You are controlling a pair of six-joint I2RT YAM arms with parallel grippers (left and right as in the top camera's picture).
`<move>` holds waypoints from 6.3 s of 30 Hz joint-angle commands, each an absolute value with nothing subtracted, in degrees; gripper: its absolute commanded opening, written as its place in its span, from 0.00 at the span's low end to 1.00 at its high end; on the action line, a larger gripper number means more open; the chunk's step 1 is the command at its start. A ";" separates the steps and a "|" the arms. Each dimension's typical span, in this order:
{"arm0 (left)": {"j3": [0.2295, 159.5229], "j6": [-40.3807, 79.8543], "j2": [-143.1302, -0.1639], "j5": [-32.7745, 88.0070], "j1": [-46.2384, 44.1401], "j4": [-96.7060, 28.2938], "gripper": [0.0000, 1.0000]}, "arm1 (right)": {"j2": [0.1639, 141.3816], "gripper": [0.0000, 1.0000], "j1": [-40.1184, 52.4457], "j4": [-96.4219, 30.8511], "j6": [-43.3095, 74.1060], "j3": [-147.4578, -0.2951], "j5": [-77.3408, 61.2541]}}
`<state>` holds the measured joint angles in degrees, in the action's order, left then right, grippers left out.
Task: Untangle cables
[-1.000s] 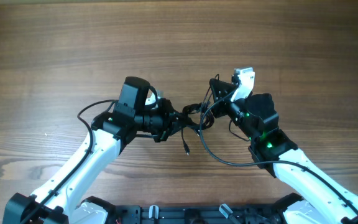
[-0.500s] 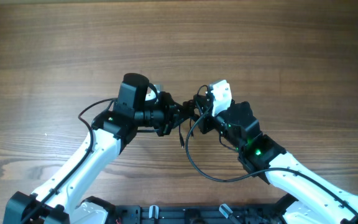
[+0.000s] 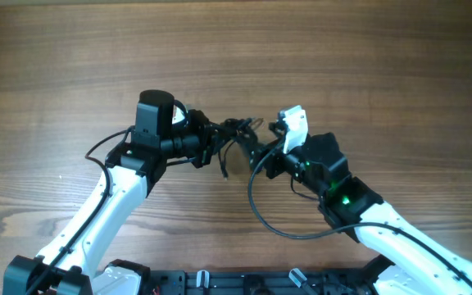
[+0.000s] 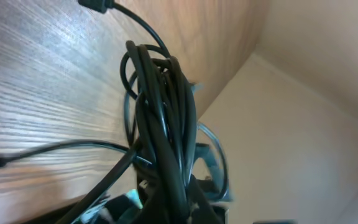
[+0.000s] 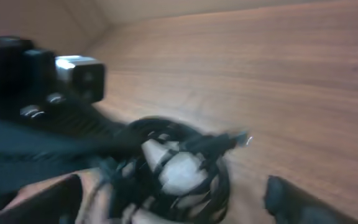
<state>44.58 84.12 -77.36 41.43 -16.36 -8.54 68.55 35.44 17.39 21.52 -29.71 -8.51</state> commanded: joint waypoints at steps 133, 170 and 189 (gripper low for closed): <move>45.23 66.26 -76.88 49.98 5.74 -0.47 0.04 | 81.62 1.00 29.21 21.37 49.50 -25.80 -11.84; 45.23 44.53 -76.88 62.08 -0.27 -3.73 0.04 | 81.41 1.00 27.55 13.39 78.98 -25.80 -6.52; 45.23 31.70 -76.88 56.82 -7.62 -2.15 0.04 | 81.43 1.00 27.51 19.79 112.44 -25.80 -16.21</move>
<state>44.31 33.41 -77.65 57.60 -7.40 -2.98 81.91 27.59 18.02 114.72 -25.63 -12.01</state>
